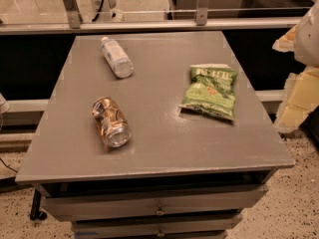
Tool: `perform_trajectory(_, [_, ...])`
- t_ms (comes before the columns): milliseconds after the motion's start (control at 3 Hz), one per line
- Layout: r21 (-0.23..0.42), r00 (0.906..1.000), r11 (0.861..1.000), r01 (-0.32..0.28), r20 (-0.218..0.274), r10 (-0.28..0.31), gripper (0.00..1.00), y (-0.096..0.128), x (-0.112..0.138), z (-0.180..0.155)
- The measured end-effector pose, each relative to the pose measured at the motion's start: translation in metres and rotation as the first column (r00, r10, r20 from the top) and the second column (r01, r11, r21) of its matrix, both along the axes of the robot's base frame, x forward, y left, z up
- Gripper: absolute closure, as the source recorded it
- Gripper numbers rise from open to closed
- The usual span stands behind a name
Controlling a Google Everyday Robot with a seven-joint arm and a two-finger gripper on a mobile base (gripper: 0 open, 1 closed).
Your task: Pick orange can
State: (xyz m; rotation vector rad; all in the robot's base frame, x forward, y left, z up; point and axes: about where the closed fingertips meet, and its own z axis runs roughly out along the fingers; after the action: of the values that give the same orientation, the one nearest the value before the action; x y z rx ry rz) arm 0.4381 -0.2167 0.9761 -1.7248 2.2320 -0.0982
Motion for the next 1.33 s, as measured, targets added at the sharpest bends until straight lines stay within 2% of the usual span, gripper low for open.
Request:
perform_trajectory(333, [0.000, 1.0000, 1.000, 0.000, 0.000, 0.000, 0.00, 0.000, 0.000, 0.000])
perform_trajectory(667, [0.090, 0.9999, 0.996, -0.012, -0.001, 0.012, 0.00, 0.026, 0.002, -0.005])
perform_trajectory(1000, [0.303, 0.9982, 0.952, -0.052, -0.012, 0.059, 0.00, 0.113, 0.013, -0.019])
perform_trajectory(1333, [0.529, 0.9915, 0.846, -0.067, -0.059, 0.116, 0.00, 0.210, 0.020, -0.027])
